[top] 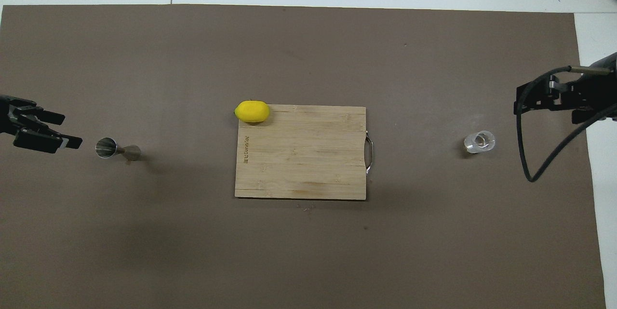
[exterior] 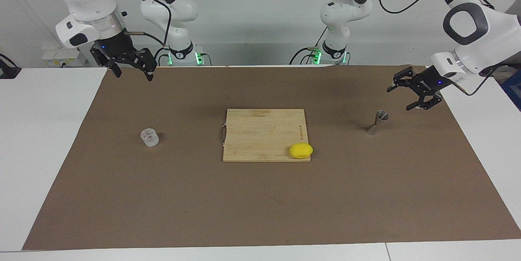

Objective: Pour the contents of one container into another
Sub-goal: 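Open the left gripper and move it toward the small metal cup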

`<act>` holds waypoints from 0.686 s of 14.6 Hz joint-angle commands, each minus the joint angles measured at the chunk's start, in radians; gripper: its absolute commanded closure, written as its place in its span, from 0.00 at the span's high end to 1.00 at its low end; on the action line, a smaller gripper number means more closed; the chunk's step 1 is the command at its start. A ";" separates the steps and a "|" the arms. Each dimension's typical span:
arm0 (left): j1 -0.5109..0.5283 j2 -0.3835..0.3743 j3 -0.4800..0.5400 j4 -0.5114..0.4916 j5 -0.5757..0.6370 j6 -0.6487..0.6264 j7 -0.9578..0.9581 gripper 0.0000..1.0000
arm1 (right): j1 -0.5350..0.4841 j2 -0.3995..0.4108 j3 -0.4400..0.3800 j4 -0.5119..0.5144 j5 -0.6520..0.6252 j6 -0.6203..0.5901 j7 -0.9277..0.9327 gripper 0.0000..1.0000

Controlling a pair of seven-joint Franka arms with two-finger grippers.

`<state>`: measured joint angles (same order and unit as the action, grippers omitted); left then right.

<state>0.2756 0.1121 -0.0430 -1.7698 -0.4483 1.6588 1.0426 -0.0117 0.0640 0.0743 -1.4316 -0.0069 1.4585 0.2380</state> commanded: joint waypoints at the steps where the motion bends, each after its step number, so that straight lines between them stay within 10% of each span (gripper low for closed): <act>1: 0.082 0.064 -0.012 0.030 -0.076 -0.014 0.163 1.00 | -0.017 -0.006 0.009 -0.007 0.013 -0.007 -0.028 0.99; 10: 0.296 0.337 -0.020 0.187 -0.199 -0.161 0.776 1.00 | -0.017 -0.006 0.010 -0.007 0.013 -0.007 -0.028 0.99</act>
<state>0.5315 0.4218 -0.0508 -1.6135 -0.6178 1.5478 1.6981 -0.0117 0.0640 0.0743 -1.4319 -0.0069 1.4585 0.2379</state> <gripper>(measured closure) 0.000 0.004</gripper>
